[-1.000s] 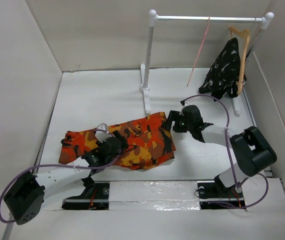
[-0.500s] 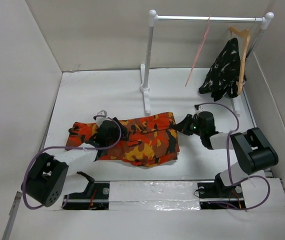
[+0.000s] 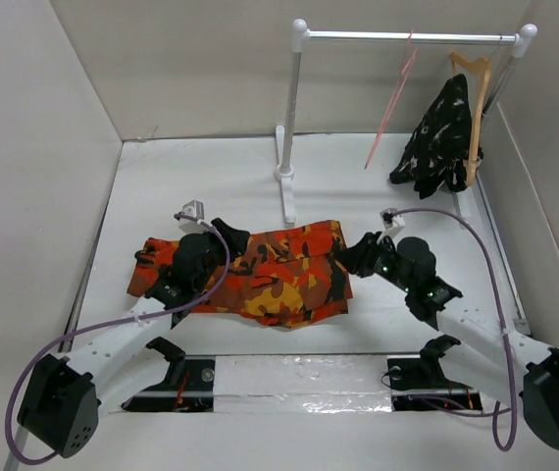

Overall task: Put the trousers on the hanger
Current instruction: Fold the trousers at the center of the board, then pick up the hanger from the clothesline.

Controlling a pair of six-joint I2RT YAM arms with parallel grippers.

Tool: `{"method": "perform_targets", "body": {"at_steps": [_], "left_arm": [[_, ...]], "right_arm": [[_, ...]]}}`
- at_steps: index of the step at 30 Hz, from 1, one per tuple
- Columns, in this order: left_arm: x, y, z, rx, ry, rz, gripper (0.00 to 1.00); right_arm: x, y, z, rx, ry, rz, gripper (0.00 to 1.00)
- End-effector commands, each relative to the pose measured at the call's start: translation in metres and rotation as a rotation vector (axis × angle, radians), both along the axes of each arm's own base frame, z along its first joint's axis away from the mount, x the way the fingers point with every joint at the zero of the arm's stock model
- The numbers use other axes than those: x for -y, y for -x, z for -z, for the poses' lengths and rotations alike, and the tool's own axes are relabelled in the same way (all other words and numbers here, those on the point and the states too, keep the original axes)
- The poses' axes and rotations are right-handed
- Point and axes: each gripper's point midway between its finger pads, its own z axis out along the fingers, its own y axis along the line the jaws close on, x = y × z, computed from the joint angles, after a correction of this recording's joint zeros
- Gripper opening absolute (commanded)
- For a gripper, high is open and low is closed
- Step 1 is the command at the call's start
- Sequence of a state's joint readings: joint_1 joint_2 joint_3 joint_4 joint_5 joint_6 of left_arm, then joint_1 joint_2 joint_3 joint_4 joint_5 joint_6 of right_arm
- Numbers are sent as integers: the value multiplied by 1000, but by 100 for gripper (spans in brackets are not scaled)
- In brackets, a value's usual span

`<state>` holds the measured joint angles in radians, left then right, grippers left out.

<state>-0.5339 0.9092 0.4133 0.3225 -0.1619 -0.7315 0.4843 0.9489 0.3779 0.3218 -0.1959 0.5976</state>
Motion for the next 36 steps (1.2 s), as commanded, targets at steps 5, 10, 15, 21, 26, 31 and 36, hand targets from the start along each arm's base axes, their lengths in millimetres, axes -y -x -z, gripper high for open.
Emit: {"method": "perform_targets", "body": {"at_steps": [5,10,15,21,26,31,36], "left_arm": [[25,5,-14,60,0,150,27],[39,2,-32,120,20,221,21],[49,-6,-57,192,9,262,20],[68,-11,-73,254,-6,323,9],[79,14,-75,300,-39,396,0],[97,38,-90,388,-167,372,0],[110,52,-86,410,-333,265,0]], "right_arm": [[-5,14,69,-184,147,-18,3],[16,19,107,-298,140,78,0],[26,35,108,-323,183,93,2],[38,14,-33,-8,145,187,41],[73,-26,-176,237,166,369,0],[91,-96,-224,262,209,501,8],[93,-161,-239,247,212,482,67]]}}
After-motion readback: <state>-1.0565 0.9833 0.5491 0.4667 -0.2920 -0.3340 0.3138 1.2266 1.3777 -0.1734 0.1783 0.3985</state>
